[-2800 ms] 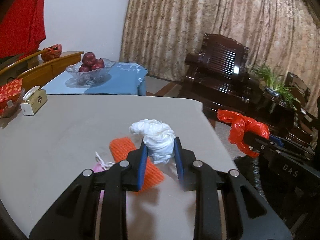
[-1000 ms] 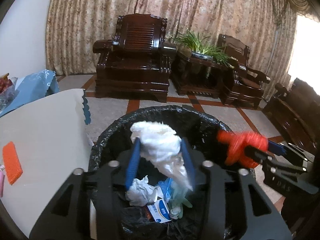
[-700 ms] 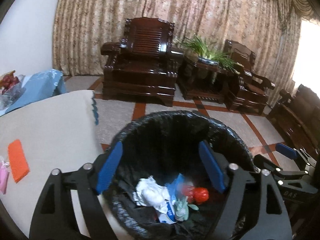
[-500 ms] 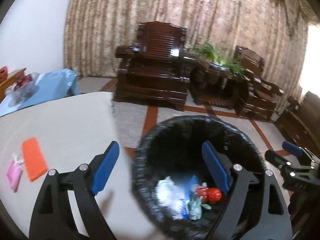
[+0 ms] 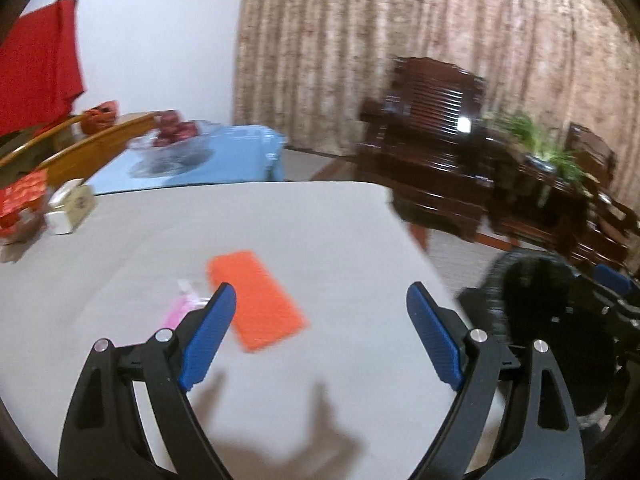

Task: Collect trash
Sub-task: 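Move both open tools back to the mask and foam net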

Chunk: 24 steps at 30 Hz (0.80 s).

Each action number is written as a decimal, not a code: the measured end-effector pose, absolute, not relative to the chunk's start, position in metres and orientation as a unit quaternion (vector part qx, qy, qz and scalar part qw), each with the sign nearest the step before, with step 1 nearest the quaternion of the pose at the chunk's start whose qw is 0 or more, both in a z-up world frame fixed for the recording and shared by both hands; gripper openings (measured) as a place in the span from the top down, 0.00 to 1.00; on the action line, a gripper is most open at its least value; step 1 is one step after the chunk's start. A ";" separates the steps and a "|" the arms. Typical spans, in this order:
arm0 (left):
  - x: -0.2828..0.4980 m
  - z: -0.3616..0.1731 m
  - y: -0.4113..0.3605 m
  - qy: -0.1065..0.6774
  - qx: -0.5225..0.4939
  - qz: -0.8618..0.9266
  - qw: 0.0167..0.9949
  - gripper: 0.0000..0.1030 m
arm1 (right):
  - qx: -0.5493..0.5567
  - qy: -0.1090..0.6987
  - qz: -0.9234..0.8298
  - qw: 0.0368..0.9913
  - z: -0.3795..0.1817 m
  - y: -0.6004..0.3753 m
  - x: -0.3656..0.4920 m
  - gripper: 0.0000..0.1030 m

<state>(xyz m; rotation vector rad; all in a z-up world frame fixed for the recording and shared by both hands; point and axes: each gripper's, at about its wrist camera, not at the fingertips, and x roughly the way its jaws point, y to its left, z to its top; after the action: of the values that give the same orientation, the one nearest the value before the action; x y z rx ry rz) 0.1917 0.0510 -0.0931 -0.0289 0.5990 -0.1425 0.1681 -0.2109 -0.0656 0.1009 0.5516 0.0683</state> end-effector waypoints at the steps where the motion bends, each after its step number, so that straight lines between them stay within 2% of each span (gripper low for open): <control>1: 0.195 -0.094 0.064 0.294 -0.014 -0.057 0.954 0.18 | 0.047 0.271 0.041 0.960 -0.065 -0.203 0.173 0.06; 11: 0.210 -0.113 0.143 0.312 -0.026 0.016 0.950 0.20 | 0.026 0.283 0.094 0.954 -0.092 -0.123 0.227 0.06; 24: 0.234 -0.168 0.167 0.369 -0.037 0.036 0.928 0.25 | 0.003 0.309 0.099 0.946 -0.127 -0.091 0.257 0.06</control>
<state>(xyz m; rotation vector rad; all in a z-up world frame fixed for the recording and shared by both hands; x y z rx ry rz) 0.2338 0.1668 -0.1684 -0.0766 0.7555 0.0742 0.2573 -0.0907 -0.1267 0.0054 0.6284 0.2010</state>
